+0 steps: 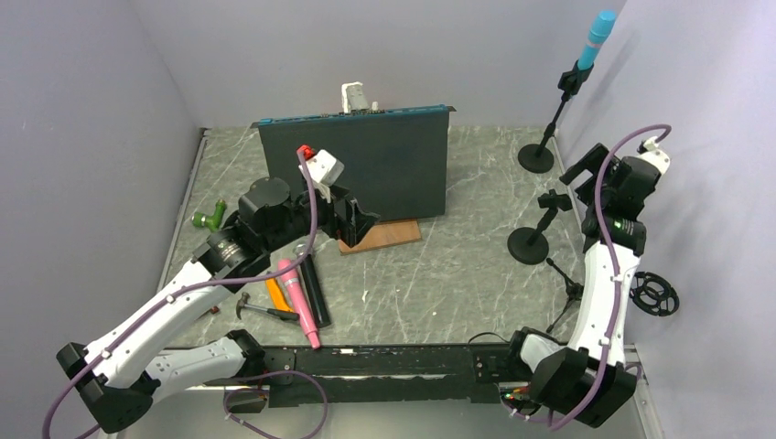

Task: Remove the microphone from the stand

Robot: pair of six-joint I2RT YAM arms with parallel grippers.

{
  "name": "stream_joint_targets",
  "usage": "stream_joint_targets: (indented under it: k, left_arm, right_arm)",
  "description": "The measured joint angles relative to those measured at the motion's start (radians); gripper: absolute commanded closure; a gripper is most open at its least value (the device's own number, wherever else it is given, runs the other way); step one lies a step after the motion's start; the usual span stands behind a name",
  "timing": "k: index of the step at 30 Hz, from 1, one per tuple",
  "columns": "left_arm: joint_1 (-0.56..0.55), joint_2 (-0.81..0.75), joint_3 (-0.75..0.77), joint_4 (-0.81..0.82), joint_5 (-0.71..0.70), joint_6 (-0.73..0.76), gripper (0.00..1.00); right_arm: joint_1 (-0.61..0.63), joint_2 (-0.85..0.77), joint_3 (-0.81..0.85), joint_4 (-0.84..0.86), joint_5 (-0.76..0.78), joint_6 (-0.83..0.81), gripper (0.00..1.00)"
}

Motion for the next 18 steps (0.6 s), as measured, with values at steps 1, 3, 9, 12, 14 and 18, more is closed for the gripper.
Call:
stream_joint_targets:
  k: [1,3,9,12,14,18]
  left_arm:
    - [0.001,0.003,-0.011,-0.01,-0.008,0.009,0.01]
    - [0.003,0.003,-0.019,-0.017,-0.018,0.015,0.0]
    - [-0.016,-0.016,-0.019,-0.016,-0.054,0.038,0.0]
    - [-0.055,-0.022,-0.019,-0.016,-0.084,0.062,0.01]
    - [-0.082,-0.023,-0.019,-0.017,-0.098,0.079,0.0]
    - [-0.117,-0.023,-0.019,-0.017,-0.138,0.103,0.01]
  right_arm:
    - [0.013,0.013,0.019,0.0,0.009,-0.004,0.0]
    - [0.055,0.04,0.056,0.004,0.041,-0.014,0.0]
    - [0.198,0.201,0.203,0.087,0.163,-0.088,0.0]
    - [0.197,0.321,0.283,0.159,0.179,-0.096,0.0]
    - [0.196,0.392,0.318,0.202,0.182,-0.095,0.0]
    - [0.201,0.515,0.365,0.282,0.202,-0.092,0.0]
